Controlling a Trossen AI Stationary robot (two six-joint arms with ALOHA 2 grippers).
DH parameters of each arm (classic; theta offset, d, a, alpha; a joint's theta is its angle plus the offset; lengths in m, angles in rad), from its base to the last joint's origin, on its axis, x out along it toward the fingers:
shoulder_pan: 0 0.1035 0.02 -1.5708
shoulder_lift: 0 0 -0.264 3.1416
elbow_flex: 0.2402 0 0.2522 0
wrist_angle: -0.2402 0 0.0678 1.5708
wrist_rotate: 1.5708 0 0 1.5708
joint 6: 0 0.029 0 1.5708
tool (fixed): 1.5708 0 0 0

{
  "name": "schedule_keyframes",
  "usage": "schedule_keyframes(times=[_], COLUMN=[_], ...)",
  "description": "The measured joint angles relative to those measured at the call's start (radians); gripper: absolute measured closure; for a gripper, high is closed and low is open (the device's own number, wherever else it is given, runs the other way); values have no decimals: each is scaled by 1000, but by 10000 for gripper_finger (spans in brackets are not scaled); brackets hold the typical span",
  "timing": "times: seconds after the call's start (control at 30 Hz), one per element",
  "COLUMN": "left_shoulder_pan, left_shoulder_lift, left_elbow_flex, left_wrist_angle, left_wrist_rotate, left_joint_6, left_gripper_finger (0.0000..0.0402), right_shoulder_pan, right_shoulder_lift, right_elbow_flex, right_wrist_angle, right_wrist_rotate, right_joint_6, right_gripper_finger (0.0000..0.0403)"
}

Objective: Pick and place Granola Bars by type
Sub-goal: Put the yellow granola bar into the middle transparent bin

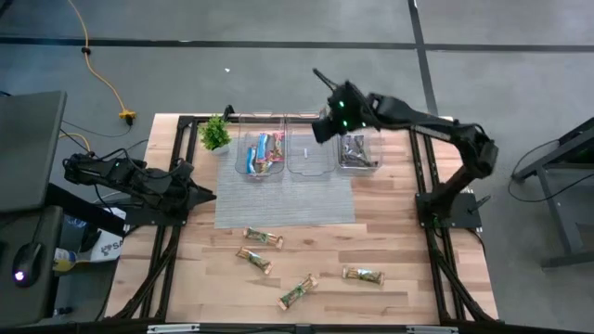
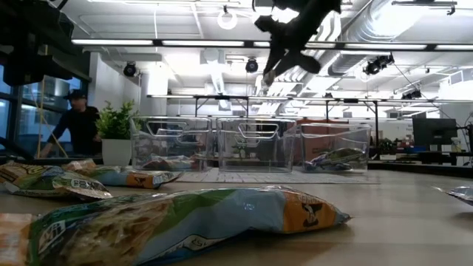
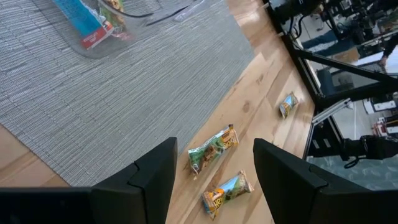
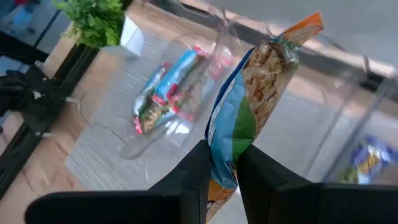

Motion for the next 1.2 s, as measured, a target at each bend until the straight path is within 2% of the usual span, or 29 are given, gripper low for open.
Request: schedule_keyframes(times=[0.13,0.3,0.43,0.7,0.83,0.93,1.03,1.2], left_shoulder_pan=[0,0,0,0,0,0,0,0], left_shoulder_lift=[0,0,0,0,0,0,0,0], left_elbow_flex=[0,0,0,0,0,0,0,0], left_wrist_angle=[0,-1,-1,-1,-1,-1,-2,-1], left_wrist_rotate=[0,0,1,2,2,3,3,3], left_joint_6=[0,0,0,0,-1,-1,-1,-1], left_gripper_finger=[197,197,197,197,197,197,197,197], right_shoulder_pan=[-45,-44,-28,-39,-51,-51,-6,136], right_shoulder_lift=[99,199,238,239,239,231,200,149], right_elbow_flex=[85,108,86,75,76,76,76,77], right_wrist_angle=[-32,-96,-103,-57,-36,-19,23,88], right_wrist_rotate=[-64,-160,-143,-165,-204,-279,-344,-343], right_joint_6=[-77,-123,-169,-211,-209,-194,-185,-193], right_gripper_finger=[348,348,346,289,258,247,246,249])
